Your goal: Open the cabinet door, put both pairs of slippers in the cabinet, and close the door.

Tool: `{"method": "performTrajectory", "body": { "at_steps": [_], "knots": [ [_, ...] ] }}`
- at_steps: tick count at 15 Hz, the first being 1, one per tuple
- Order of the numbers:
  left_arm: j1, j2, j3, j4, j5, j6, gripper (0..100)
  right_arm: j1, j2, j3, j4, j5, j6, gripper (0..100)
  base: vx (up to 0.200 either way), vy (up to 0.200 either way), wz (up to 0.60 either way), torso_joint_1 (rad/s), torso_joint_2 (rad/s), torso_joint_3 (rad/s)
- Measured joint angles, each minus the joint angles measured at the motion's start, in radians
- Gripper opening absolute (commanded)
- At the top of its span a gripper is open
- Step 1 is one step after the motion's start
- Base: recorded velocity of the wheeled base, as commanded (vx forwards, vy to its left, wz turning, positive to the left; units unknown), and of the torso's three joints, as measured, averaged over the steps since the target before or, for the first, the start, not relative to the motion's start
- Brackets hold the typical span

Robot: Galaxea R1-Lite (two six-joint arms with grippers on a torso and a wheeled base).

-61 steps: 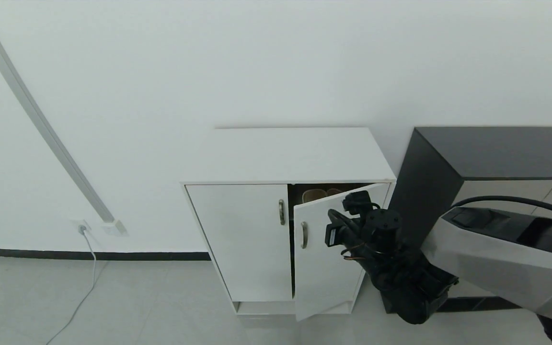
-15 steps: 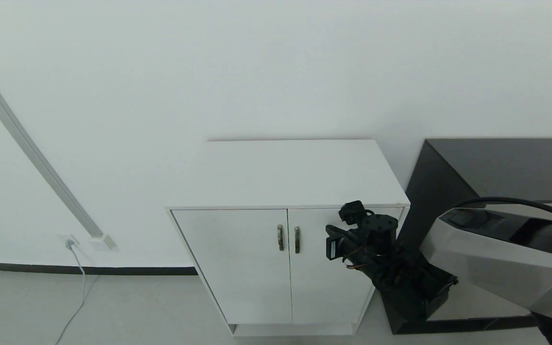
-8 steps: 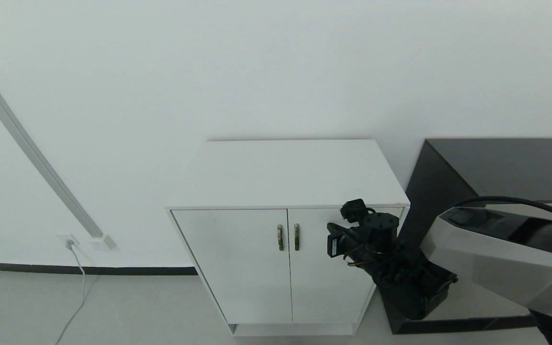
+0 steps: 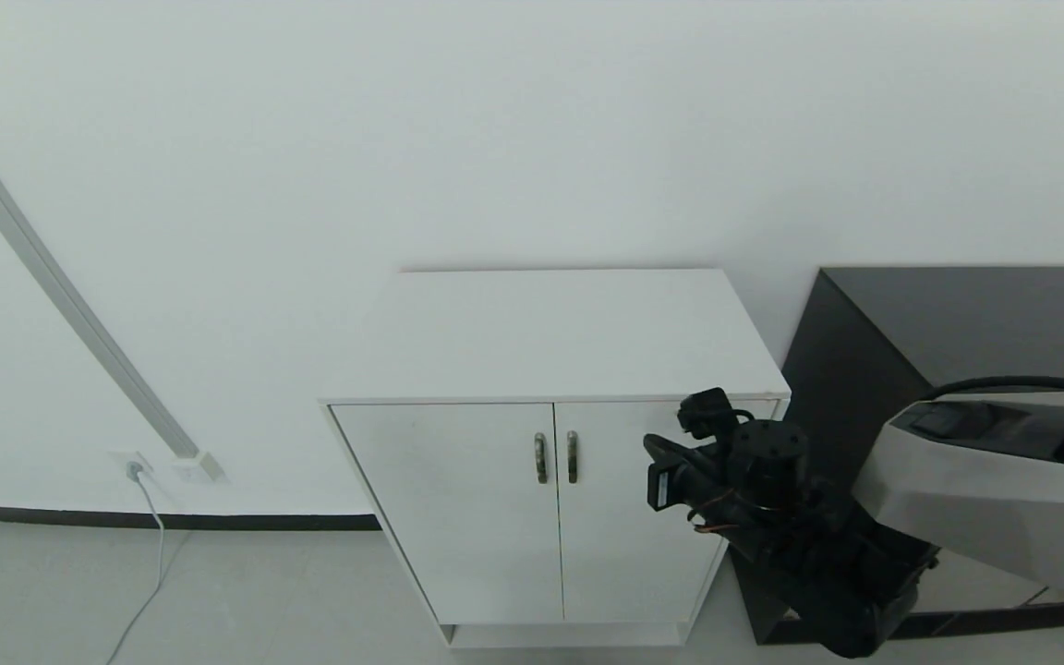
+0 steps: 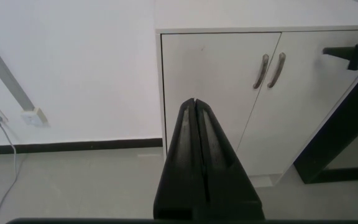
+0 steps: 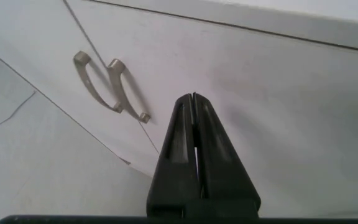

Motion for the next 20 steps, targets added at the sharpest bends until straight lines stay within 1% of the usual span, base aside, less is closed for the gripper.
{"method": "performTrajectory", "body": {
  "at_steps": [2,3,6,8,9,11,13,14,15,17,20],
  "knots": [
    [0.000,0.000,0.000,0.000,0.000,0.000,0,-0.031,-0.096,0.130,-0.061,-0.046,-0.013,0,0.000,0.000,0.00,0.000,0.00,0.000],
    [0.000,0.000,0.000,0.000,0.000,0.000,0,-0.066,-0.139,0.180,-0.080,-0.069,-0.024,0,0.000,0.000,0.00,0.000,0.00,0.000],
    [0.000,0.000,0.000,-0.001,0.000,0.000,0,-0.217,-0.260,0.306,-0.117,-0.102,-0.049,0,0.000,0.000,0.00,0.000,0.00,0.000],
    [0.000,0.000,0.000,0.000,0.000,0.000,0,-0.347,-0.348,0.391,-0.121,-0.099,-0.060,0,0.000,0.000,0.00,0.000,0.00,0.000],
    [0.001,0.000,0.000,0.000,-0.001,0.000,0,-0.409,-0.398,0.433,-0.120,-0.081,-0.065,0,0.000,0.000,0.00,0.000,0.00,0.000],
    [0.000,0.000,0.000,0.000,0.000,0.000,0,-0.507,-0.508,0.535,-0.113,0.007,-0.075,0,0.000,0.000,0.00,0.000,0.00,0.000],
    [0.001,0.000,0.000,0.000,-0.001,0.000,0,-0.561,-0.623,0.645,-0.088,0.071,-0.099,0,0.000,0.000,0.00,0.000,0.00,0.000],
    [0.001,0.000,0.000,0.000,0.000,0.000,0,-0.571,-0.669,0.684,-0.070,0.090,-0.111,0,0.000,0.000,0.00,0.000,0.00,0.000],
    [0.001,0.000,0.000,0.000,0.000,0.000,0,-0.571,-0.717,0.717,-0.045,0.107,-0.125,0,0.000,0.000,0.00,0.000,0.00,0.000],
    [0.000,0.000,0.000,0.000,0.000,0.000,0,-0.550,-0.832,0.763,0.084,0.120,-0.138,0,0.000,0.000,0.00,0.000,0.00,0.000],
    [0.000,0.000,0.000,0.000,0.000,0.000,0,-0.516,-1.047,0.785,0.412,0.154,-0.142,0,0.000,0.000,0.00,0.000,0.00,0.000]
  ]
}}
